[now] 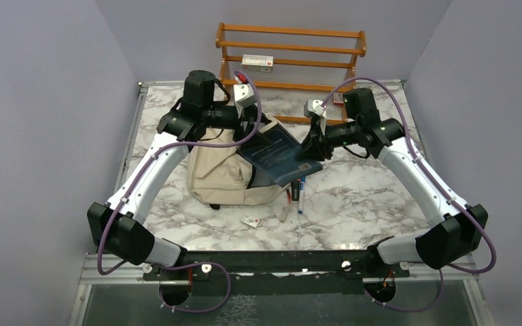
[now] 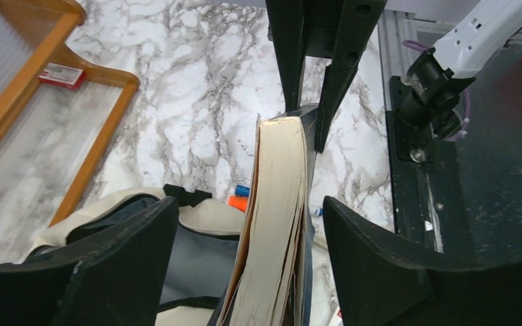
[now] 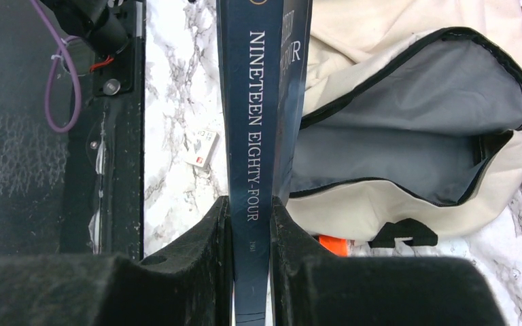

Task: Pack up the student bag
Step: Pick up the book from the center of the board.

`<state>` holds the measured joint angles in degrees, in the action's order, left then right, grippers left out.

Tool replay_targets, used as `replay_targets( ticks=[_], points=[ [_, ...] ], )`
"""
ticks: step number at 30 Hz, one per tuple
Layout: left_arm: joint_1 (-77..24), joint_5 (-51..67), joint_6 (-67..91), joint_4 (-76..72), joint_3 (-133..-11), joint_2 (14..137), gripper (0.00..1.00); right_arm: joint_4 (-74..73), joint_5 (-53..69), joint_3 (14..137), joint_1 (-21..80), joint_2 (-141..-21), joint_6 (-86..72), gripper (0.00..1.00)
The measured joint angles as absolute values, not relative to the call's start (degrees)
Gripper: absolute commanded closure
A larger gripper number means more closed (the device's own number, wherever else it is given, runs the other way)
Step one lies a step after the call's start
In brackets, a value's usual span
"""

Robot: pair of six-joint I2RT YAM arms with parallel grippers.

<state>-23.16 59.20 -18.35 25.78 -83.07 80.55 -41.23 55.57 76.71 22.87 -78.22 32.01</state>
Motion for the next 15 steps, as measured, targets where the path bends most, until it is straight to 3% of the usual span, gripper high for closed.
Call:
replay_targets(
  ticks=[8, 15],
  points=[
    [-24.64, 60.34, -17.17, 25.82, -83.09, 82.70, 0.38, -43.05, 55.07, 79.57, 22.87, -78.22, 32.95, 1.00],
    [-25.26, 62.19, -16.95, 25.58, -83.13, 83.88, 0.69, -43.55, 53.84, 80.95, 22.87, -78.26, 33.41, 0.99]
  ],
)
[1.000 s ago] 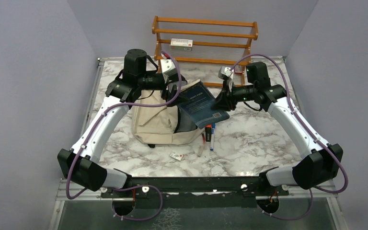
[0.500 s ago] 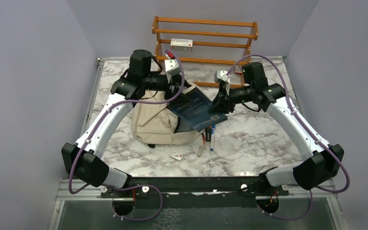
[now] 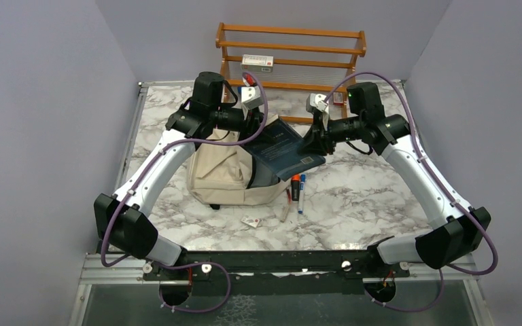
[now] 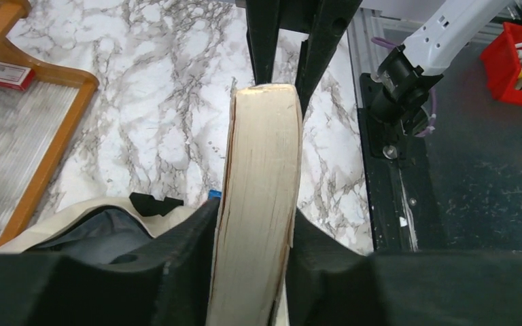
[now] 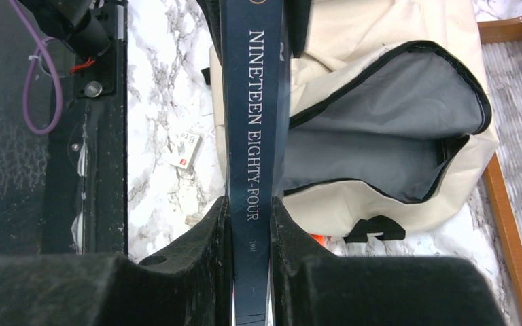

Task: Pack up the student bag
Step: Pick up the book from the center of the board.

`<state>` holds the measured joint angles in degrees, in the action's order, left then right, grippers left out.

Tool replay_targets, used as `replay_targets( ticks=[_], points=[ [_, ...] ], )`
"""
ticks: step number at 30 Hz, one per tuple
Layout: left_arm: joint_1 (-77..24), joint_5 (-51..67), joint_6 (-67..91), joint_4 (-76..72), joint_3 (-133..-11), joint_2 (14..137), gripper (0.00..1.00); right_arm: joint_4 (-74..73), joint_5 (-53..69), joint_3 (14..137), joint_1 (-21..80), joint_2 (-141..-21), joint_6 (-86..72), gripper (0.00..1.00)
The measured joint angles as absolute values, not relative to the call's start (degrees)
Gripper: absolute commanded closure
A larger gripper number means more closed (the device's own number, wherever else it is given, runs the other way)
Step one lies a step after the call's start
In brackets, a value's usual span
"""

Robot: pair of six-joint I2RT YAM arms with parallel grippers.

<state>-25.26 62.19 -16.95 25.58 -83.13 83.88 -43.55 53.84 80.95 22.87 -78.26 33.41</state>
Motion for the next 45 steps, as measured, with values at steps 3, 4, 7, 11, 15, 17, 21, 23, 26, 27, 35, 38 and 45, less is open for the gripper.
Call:
replay_targets(
  ticks=[3, 4, 7, 11, 15, 17, 21, 23, 26, 27, 35, 38, 45],
  points=[
    [-25.28, 63.00, -16.93, 25.63, -83.15, 84.18, 0.85, -43.62, 52.88, 80.95, 22.87, -78.26, 33.61, 0.96],
    [-25.34, 63.40, -16.84, 25.80, -83.18, 84.25, 0.91, -43.62, 52.58, 80.95, 22.85, -78.26, 33.63, 0.95],
    [-25.36, 63.77, -16.99, 25.91, -83.20, 84.29, 1.00, -43.31, 51.90, 80.95, 22.87, -78.26, 33.56, 0.86],
    [-25.36, 63.75, -17.19, 25.93, -83.26, 84.53, 1.00, -41.45, 51.05, 79.66, 22.87, -77.56, 32.29, 0.64],
    [-25.54, 62.78, -17.58, 26.46, -84.31, 85.03, 1.00, -34.15, 49.60, 75.42, 22.87, -73.60, 27.68, 0.46],
    [-25.58, 62.02, -17.67, 26.94, -85.32, 85.45, 1.00, -29.17, 48.16, 72.25, 22.87, -69.87, 24.73, 0.41],
    [-25.65, 61.10, -17.69, 27.11, -87.59, 85.84, 1.00, -18.72, 43.07, 65.54, 22.87, -61.87, 18.46, 0.33],
    [-25.56, 60.05, -17.08, 26.33, -88.05, 85.84, 1.00, -13.21, 38.02, 62.30, 22.90, -58.50, 14.83, 0.30],
    [-24.73, 57.76, -13.39, 22.57, -88.03, 86.02, 1.00, -6.59, 26.17, 57.95, 23.07, -54.92, 9.28, 0.26],
    [-24.23, 56.99, -11.18, 19.97, -87.66, 86.06, 1.00, -5.15, 20.60, 56.99, 23.09, -54.22, 6.90, 0.26],
    [-18.44, 50.65, 8.12, -2.31, -82.35, 86.06, 1.00, -0.47, 1.45, 52.53, 18.35, -53.84, -4.08, 0.20],
    [-16.99, 50.09, 15.57, -9.78, -80.34, 86.17, 1.00, 2.39, 5.85, 50.13, 14.50, -54.39, -6.70, 0.16],
    [-16.99, 52.34, 26.48, -21.19, -80.01, 86.50, 1.00, 11.31, 25.67, 47.75, 7.20, -62.61, -12.49, 0.09]
  ],
)
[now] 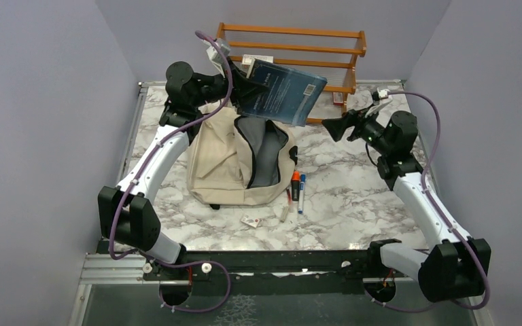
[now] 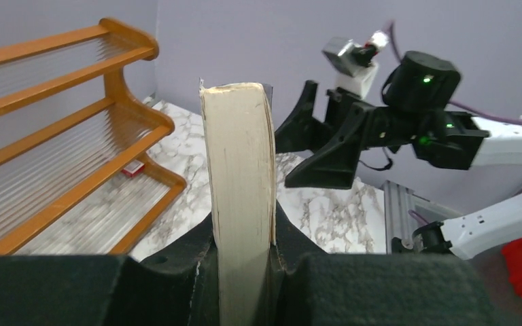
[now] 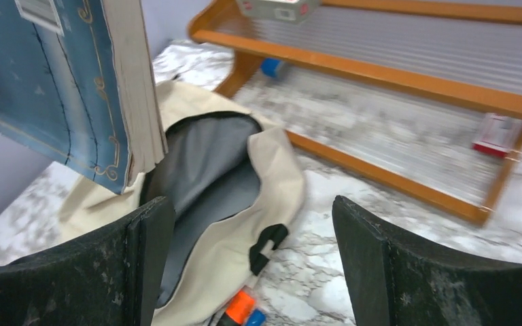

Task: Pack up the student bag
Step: Pick up the book from the center of the board.

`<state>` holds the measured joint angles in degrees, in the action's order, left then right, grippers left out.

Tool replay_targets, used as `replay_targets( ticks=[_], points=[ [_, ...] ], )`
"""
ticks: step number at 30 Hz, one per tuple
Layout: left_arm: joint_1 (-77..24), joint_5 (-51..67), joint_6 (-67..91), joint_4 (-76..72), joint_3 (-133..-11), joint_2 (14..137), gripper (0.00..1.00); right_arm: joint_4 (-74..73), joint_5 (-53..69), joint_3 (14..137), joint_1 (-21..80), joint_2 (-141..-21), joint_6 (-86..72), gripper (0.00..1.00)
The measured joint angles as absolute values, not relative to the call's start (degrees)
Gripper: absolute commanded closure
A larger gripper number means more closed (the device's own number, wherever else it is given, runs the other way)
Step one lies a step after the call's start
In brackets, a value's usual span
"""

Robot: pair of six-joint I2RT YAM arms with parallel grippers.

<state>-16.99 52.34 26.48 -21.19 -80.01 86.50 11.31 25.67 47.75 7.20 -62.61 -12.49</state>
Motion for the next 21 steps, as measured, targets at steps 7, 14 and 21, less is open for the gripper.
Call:
replay_targets(
  ticks=[7, 14, 21],
  points=[
    [-17.63, 55.22, 30.06, -25.58, -79.99, 86.50, 1.00, 26.89, 43.92, 45.41, 5.85, -67.55, -20.56, 0.09],
    [-20.01, 58.76, 30.83, -27.73, -80.01, 86.96, 1.00, 45.15, 53.17, 43.48, 5.87, -69.49, -30.50, 0.09],
    [-24.51, 63.86, 30.15, -29.19, -80.03, 88.27, 1.00, 50.41, 54.63, 42.15, 5.87, -69.76, -33.21, 0.12]
  ],
)
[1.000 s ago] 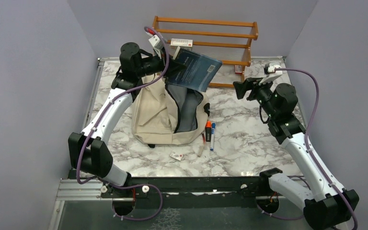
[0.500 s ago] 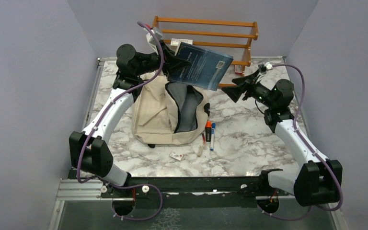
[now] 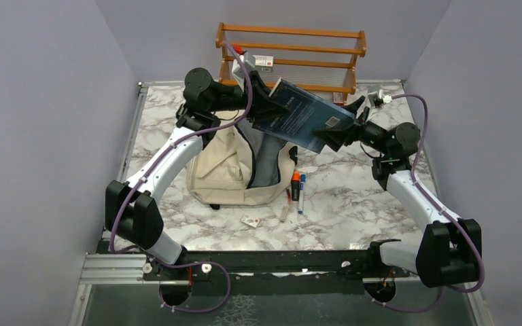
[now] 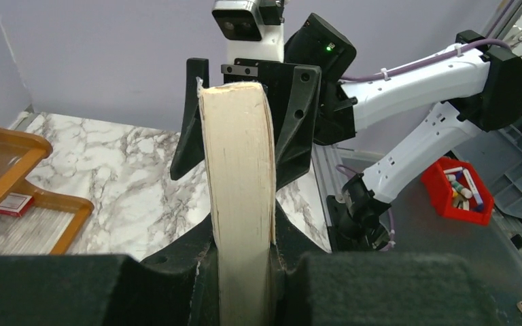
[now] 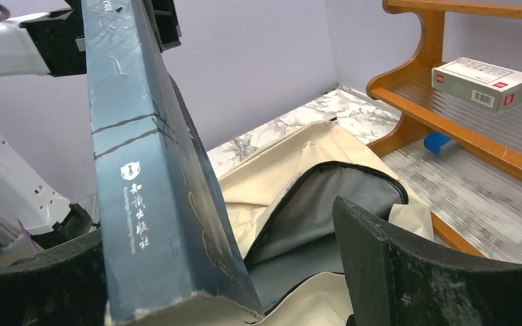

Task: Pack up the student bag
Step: Pick up the book from the center of the board.

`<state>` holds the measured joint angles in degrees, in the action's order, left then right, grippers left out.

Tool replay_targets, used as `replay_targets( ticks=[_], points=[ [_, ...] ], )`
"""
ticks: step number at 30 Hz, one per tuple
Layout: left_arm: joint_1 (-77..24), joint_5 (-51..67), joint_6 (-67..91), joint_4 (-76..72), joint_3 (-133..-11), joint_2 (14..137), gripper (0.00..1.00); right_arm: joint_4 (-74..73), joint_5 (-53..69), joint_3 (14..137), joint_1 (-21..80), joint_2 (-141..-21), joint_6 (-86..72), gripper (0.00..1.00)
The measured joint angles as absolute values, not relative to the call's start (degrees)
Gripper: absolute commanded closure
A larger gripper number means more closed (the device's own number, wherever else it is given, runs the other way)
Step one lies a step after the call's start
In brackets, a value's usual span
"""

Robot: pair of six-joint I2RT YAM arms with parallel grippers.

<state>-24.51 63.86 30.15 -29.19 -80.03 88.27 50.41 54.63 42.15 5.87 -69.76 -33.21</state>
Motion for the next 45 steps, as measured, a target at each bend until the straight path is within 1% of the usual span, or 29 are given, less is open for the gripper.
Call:
replay_targets(
  ticks=[3, 7, 10, 21, 23, 25, 29, 30, 31, 33, 35, 38, 41, 45],
  points=[
    [-25.08, 64.55, 29.95, -29.43, -80.03, 88.42, 1.00, 52.29, 55.77, 41.41, 5.87, -69.76, -33.76, 0.17],
    [-25.28, 64.66, 30.17, -30.04, -80.03, 88.42, 1.00, 56.80, 57.76, 39.55, 5.87, -70.04, -35.88, 0.32],
    [-25.52, 64.51, 30.76, -31.24, -80.03, 88.42, 1.00, 61.63, 58.98, 38.09, 5.87, -71.26, -38.87, 0.41],
    [-25.58, 62.81, 34.09, -36.86, -78.30, 88.44, 1.00, 80.84, 62.81, 37.69, 5.87, -77.95, -52.88, 0.65],
    [-25.58, 62.46, 34.57, -37.45, -77.84, 88.51, 1.00, 82.74, 63.35, 37.69, 5.87, -78.70, -54.54, 0.72],
    [-25.58, 62.11, 34.89, -38.02, -77.60, 88.79, 1.00, 83.66, 64.03, 37.71, 5.87, -79.00, -55.55, 0.82],
    [-25.52, 61.21, 35.55, -38.92, -76.95, 89.17, 0.99, 84.09, 65.04, 37.85, 5.65, -79.13, -57.01, 0.95],
    [-25.52, 60.97, 35.66, -39.16, -76.71, 89.17, 0.94, 84.05, 65.28, 37.89, 5.56, -79.13, -57.19, 0.98],
    [-25.52, 60.86, 35.79, -39.35, -76.55, 89.17, 0.86, 83.99, 65.36, 37.93, 5.54, -79.13, -57.23, 0.99],
    [-25.50, 60.58, 36.05, -39.83, -76.16, 89.17, 0.69, 83.85, 65.56, 38.04, 5.52, -79.13, -57.43, 0.99],
    [-25.32, 60.03, 36.27, -40.34, -75.59, 89.17, 0.58, 83.15, 65.65, 38.04, 5.52, -79.09, -57.30, 0.99],
    [-24.71, 58.41, 36.64, -41.08, -74.52, 89.17, 0.50, 78.08, 65.34, 38.09, 5.52, -78.08, -55.07, 1.00],
    [-23.38, 57.17, 36.58, -41.54, -72.55, 89.17, 0.42, 67.05, 62.74, 38.09, 5.89, -74.56, -50.89, 1.00],
    [-19.73, 55.02, 35.77, -41.36, -69.43, 89.17, 0.37, 51.33, 54.68, 38.09, 6.00, -67.88, -44.82, 1.00]
  ],
)
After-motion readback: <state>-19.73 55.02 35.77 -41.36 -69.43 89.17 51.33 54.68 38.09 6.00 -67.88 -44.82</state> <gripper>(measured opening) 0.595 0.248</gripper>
